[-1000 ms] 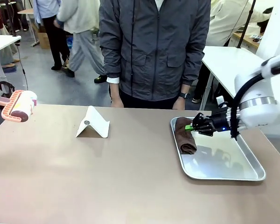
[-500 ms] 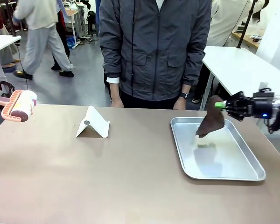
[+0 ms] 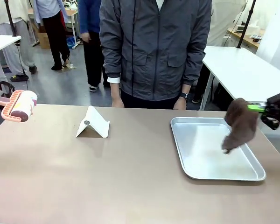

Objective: Clean the surface of the table.
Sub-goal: Clean the area not pointed to by the person.

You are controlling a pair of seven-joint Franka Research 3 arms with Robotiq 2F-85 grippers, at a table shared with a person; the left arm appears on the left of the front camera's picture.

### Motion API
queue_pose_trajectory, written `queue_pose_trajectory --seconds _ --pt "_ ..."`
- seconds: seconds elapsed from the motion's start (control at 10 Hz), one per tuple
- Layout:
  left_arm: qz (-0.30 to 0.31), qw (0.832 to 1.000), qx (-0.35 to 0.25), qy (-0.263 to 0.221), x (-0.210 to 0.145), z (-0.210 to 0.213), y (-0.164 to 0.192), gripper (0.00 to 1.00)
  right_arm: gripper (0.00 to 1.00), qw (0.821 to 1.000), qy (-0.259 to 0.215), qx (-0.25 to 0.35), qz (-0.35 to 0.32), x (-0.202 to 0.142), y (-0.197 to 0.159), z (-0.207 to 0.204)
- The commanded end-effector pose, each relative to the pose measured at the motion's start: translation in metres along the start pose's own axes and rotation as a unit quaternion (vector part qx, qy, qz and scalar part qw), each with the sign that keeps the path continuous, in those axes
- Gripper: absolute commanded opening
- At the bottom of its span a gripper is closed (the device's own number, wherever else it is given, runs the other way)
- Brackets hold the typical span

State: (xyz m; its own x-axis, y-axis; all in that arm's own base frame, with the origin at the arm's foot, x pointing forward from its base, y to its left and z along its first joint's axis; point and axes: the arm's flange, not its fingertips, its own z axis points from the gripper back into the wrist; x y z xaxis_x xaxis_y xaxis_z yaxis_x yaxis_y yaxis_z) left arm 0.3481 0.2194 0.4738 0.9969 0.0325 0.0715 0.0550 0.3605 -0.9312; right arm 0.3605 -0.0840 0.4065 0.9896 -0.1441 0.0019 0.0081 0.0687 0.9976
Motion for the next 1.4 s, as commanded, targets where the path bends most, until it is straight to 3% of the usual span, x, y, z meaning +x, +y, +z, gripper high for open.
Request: queue_pose_trajectory --seconds 0.0,1.3 --pt "0.005 1.0 -0.004 -0.001 -0.001 0.0 -0.005 0.14 0.04 0.998 0.059 0.037 0.007 -0.004 0.012 0.017" --pt "0.005 1.0 -0.004 -0.001 -0.001 0.0 -0.005 0.14 0.04 0.998 0.05 0.037 0.003 -0.014 0.013 0.01"
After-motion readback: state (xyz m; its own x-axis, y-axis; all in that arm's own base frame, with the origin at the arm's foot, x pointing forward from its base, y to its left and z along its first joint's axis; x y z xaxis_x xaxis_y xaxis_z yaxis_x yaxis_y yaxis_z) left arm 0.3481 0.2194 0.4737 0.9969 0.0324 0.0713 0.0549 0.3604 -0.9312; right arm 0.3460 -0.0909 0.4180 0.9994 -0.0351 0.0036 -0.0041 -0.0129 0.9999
